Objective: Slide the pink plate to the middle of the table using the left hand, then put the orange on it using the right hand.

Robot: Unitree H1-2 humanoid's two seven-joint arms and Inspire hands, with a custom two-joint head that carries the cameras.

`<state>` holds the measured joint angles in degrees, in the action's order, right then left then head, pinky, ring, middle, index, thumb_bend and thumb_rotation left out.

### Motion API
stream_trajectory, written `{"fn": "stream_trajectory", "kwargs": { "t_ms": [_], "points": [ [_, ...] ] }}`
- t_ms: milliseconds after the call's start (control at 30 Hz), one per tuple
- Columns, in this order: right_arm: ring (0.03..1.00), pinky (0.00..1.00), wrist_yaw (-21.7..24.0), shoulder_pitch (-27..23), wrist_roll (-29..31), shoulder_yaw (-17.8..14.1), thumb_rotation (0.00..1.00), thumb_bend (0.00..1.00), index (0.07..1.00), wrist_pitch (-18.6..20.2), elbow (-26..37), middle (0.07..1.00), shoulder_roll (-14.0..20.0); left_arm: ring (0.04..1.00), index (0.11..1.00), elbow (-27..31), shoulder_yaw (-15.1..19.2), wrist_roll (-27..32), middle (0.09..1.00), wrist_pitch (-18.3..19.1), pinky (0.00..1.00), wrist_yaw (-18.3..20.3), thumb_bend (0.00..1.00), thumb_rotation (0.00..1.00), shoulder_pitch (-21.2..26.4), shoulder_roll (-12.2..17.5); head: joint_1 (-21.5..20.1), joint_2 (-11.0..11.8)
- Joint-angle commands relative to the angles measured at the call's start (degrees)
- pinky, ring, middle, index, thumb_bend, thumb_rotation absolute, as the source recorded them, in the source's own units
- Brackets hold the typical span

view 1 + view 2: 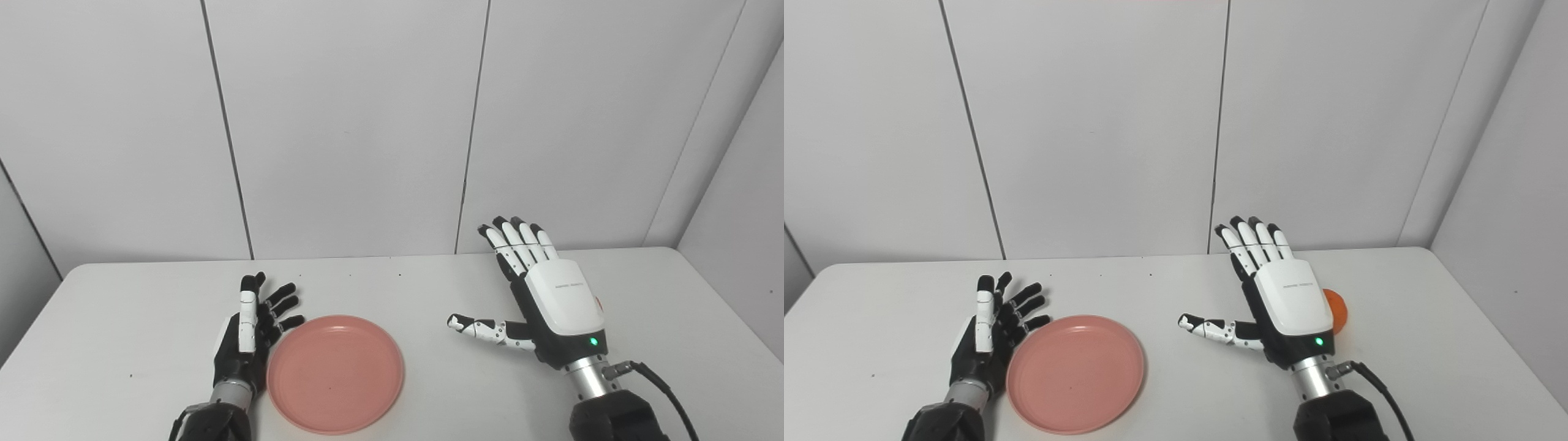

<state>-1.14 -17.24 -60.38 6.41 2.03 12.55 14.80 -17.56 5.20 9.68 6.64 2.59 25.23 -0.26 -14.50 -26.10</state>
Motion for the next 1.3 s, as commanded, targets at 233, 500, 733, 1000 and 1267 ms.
{"fn": "stream_trajectory", "kwargs": {
  "t_ms": [233,500,733,1000,1267],
  "points": [
    [0.98,1.0,3.4,-5.8,-3.3,-2.5,1.0,0.86,0.896,6.1,-4.3,0.946,4.2,0.827,1.0,1.5,-0.2,0.0,0.823,-0.4,0.68,0.0,0.84,1.0,1.1,0.1,0.0,0.0],
    [0.86,0.86,4.5,-9.2,0.5,-3.8,0.96,0.85,0.856,7.4,-10.8,0.854,7.8,0.831,1.0,2.2,-0.1,0.3,0.822,0.1,0.68,0.0,0.82,1.0,0.9,0.0,0.2,0.0],
    [0.779,0.77,5.3,-11.2,1.1,-3.2,0.94,0.87,0.827,9.3,-15.8,0.793,10.8,0.831,1.0,2.5,-0.4,0.2,0.824,0.5,0.68,0.0,0.83,1.0,0.7,-0.1,0.3,-0.1],
    [0.746,0.67,1.7,-12.0,3.6,-2.7,0.88,0.86,0.803,8.4,-22.6,0.779,12.7,0.828,1.0,2.5,-0.4,0.5,0.819,0.7,0.67,0.4,0.84,1.0,0.7,0.0,0.6,-0.2],
    [0.737,0.65,-3.9,-12.3,5.4,-0.6,0.92,0.87,0.801,7.4,-28.6,0.778,13.9,0.827,1.0,2.9,-0.4,0.6,0.812,1.3,0.68,0.6,0.84,1.0,0.5,0.1,0.5,-0.5]
  ]
}}
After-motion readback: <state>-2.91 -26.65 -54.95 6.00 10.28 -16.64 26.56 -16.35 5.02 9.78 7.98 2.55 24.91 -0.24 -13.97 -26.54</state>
